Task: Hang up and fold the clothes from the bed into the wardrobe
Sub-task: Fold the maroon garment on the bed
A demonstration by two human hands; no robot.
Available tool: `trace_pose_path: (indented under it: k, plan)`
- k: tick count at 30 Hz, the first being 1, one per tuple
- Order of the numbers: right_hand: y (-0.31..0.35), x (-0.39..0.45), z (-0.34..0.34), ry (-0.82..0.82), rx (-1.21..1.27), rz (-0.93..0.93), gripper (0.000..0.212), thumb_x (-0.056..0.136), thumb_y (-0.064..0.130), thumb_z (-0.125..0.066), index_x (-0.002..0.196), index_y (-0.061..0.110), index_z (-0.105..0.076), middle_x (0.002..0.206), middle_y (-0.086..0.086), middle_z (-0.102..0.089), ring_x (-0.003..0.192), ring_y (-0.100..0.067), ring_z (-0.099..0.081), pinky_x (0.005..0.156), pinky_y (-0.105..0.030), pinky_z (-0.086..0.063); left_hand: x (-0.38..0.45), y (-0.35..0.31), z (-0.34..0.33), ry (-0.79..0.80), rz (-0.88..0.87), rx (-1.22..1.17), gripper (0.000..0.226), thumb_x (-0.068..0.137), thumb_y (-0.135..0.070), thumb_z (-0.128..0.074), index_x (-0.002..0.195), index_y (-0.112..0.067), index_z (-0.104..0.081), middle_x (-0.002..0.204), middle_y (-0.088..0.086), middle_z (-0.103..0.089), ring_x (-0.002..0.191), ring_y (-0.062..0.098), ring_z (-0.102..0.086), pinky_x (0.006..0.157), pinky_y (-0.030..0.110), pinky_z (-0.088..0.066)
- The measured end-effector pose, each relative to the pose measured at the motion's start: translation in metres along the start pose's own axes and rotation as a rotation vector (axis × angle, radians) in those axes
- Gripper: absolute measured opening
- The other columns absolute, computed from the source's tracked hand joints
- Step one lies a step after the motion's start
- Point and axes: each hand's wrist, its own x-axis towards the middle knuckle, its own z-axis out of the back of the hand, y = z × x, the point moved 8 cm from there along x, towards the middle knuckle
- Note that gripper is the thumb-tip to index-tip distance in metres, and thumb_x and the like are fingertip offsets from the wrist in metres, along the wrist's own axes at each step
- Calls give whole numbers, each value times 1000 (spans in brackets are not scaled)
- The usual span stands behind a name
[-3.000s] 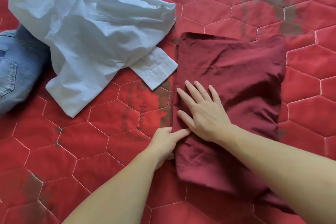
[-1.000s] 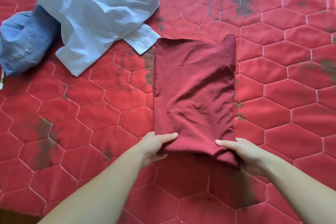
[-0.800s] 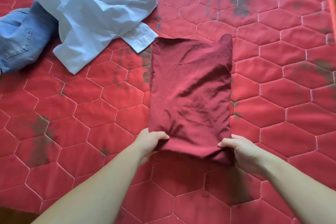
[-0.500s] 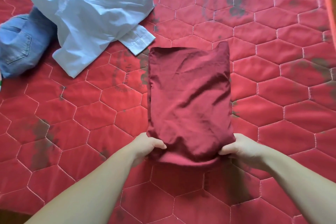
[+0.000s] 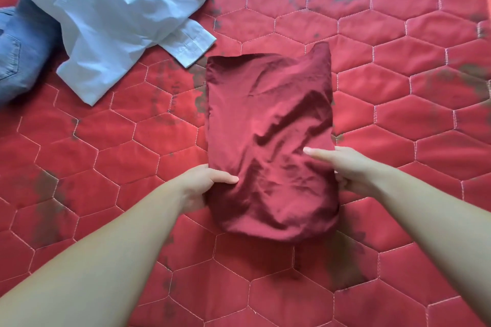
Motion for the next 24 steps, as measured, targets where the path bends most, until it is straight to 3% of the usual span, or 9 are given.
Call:
trace_pose_path:
  k: [2,4,7,9,12,14,17,21,24]
  plan:
    - [3,5,7,-57,55,-20,35,74,49,-77,83,29,-50,58,5,-27,46,-11,-21,48,-26,-15,0,0,3,26,11,160,33,79,1,-69,110,-10,-70,106,8,-74,95,23,-70,77,29,-54]
    - [7,10,15,-110,99,-42,30,76,44,-77,79,27,-53,60,4,-30,46,-11,-21,45,-25,-16,4,-7,12,-54,-14,228,35,74,-6,-77,108,-12,-69,99,3,-76,88,19,-70,71,26,-50]
    - [14,15,10,-50,204,-69,34,76,38,-78,76,29,-46,52,8,-25,40,-7,-17,41,-22,-12,12,-30,30,-192,-133,-88,17,81,-18,-73,97,-15,-67,81,-4,-75,77,13,-67,70,27,-49]
    - [21,18,5,-18,236,-82,37,79,37,-76,71,29,-41,43,11,-23,36,-5,-14,38,-19,-10,17,-43,35,-213,-139,-232,22,87,-29,-69,104,-15,-67,88,-2,-74,82,16,-68,72,30,-53]
    - [36,21,0,1,218,-88,35,80,38,-74,66,26,-45,39,11,-27,33,-4,-15,35,-17,-11,27,-56,24,-101,-78,-241,43,84,-44,-69,116,-15,-68,105,2,-74,93,19,-71,79,34,-56]
    - [45,25,-2,23,201,-74,34,82,34,-72,63,24,-45,39,10,-26,32,-5,-15,35,-18,-12,31,-60,14,-42,-27,-204,40,82,-50,-69,106,-18,-72,102,2,-75,91,19,-71,88,35,-54]
    - [54,29,-1,71,197,-71,36,84,27,-64,59,25,-38,38,8,-21,32,-7,-15,34,-16,-16,33,-63,0,18,30,-106,29,84,-44,-66,84,-16,-74,82,3,-76,71,17,-71,80,30,-55]
    - [63,21,0,207,148,-110,53,82,40,-64,41,23,-35,39,8,-18,32,-7,-12,36,-18,-14,31,-60,-1,46,84,-88,27,88,-39,-62,87,-15,-73,82,4,-75,68,18,-70,75,29,-55]
    - [80,14,4,228,54,-85,52,71,39,-70,37,23,-34,38,8,-18,33,-7,-13,55,-23,-10,22,-73,-4,74,38,-195,37,95,-38,-52,84,-12,-76,83,7,-75,70,20,-72,79,31,-52]
